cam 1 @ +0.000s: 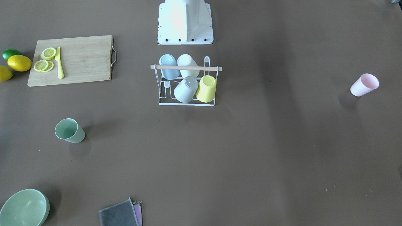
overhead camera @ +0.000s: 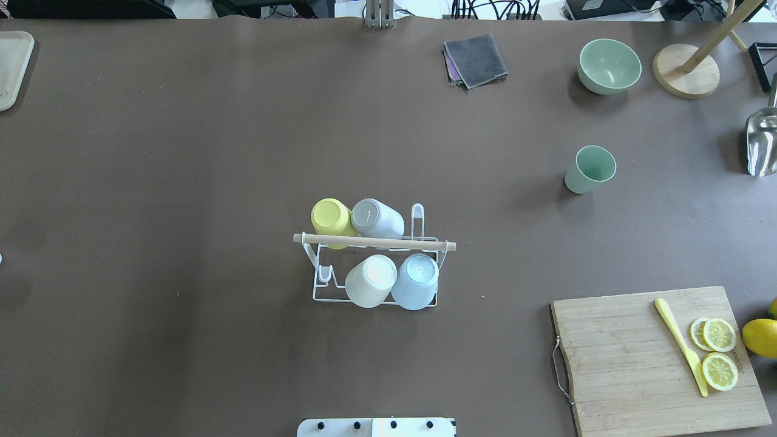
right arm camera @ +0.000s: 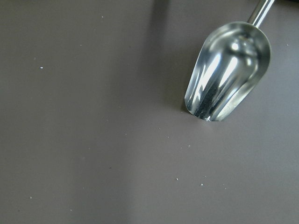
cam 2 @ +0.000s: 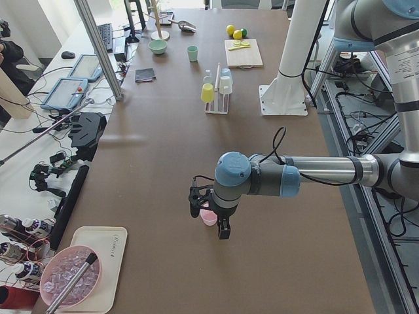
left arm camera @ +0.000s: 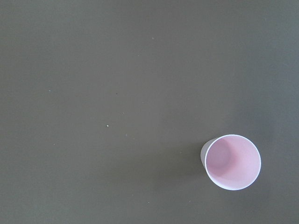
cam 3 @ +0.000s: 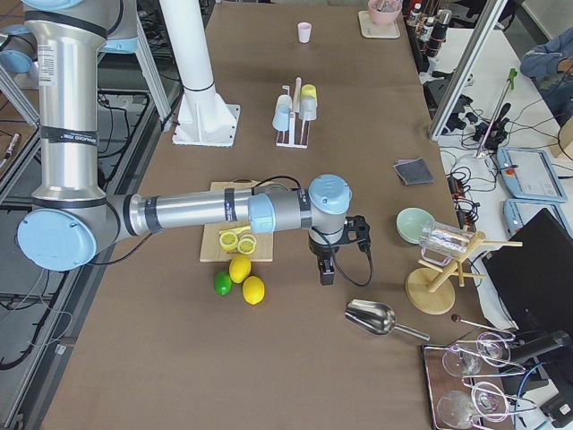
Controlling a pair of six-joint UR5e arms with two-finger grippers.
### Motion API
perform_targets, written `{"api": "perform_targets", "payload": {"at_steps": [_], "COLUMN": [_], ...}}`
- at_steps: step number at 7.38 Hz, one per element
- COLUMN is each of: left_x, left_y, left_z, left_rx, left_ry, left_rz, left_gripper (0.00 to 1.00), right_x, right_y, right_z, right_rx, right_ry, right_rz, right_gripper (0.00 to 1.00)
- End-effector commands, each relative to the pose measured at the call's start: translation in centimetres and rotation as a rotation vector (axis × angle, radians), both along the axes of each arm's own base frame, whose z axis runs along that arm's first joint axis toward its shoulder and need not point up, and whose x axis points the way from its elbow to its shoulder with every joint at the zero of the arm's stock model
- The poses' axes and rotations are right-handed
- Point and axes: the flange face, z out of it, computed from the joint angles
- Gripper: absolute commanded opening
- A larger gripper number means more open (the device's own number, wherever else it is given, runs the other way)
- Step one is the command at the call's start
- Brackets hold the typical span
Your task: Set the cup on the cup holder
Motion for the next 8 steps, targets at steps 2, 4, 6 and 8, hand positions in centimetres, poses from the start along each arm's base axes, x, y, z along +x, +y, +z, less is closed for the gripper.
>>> {"api": "perform_targets", "payload": {"at_steps": [2, 4, 6, 8], "left_x": [0.0, -0.2, -0.1, 1.7], "left_y": [-0.2, 0.0, -1.4, -11.3], "left_z": [1.2, 0.8, 0.7, -1.6], "left_rx": [-0.028, -0.048, -0.059, -0.136], "left_ry": [0.000, 0.003, 0.009, 0.009], "left_rz": [-0.001, -0.005, -0.005, 0.055], "left_gripper": [0.98, 0.98, 0.98, 0.98], "right_x": [-3.3, -6.4, -10.3, -14.6], "right_y": [-2.7, -4.8, -6.4, -8.7], "right_z": [-6.1, -9.8, -12.4, -16.8], "right_rx": [0.012, 0.029, 0.083, 0.090], "right_ry": [0.056, 0.052, 0.074, 0.097], "right_rz": [-0.055, -0.102, -0.160, -0.207], "right_gripper": [1.00, 1.00, 1.00, 1.00]}}
